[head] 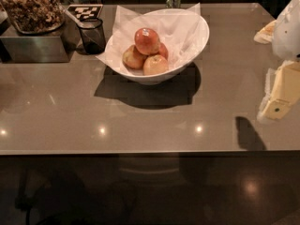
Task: Pick apple from white bowl
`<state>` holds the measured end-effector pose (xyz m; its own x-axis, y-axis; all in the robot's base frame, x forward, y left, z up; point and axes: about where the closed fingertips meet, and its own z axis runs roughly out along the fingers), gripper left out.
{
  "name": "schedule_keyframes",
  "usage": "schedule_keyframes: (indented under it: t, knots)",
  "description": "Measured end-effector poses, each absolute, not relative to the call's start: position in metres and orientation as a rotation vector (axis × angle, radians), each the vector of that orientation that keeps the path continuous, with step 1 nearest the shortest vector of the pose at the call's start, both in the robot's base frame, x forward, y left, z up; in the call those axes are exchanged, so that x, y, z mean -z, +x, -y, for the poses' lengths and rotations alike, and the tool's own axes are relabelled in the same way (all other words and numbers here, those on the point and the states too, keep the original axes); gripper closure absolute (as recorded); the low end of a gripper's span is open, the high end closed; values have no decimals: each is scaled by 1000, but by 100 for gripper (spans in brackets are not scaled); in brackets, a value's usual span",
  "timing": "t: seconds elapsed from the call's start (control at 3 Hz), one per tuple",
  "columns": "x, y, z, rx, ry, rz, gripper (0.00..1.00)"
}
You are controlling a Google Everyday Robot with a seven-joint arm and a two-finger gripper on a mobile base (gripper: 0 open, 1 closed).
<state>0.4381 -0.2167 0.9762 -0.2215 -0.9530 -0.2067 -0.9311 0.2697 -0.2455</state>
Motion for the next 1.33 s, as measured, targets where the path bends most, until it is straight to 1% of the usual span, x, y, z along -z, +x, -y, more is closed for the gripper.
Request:
schedule_keyframes:
  t: [0.33, 0.67, 1.33]
  knots:
    - [-976, 438, 217, 98, -1724, -2232, 0]
    - [-992, 452, 213, 81, -1640, -2156, 0]
    - [-1039, 532, 194, -43, -1393, -1919, 0]
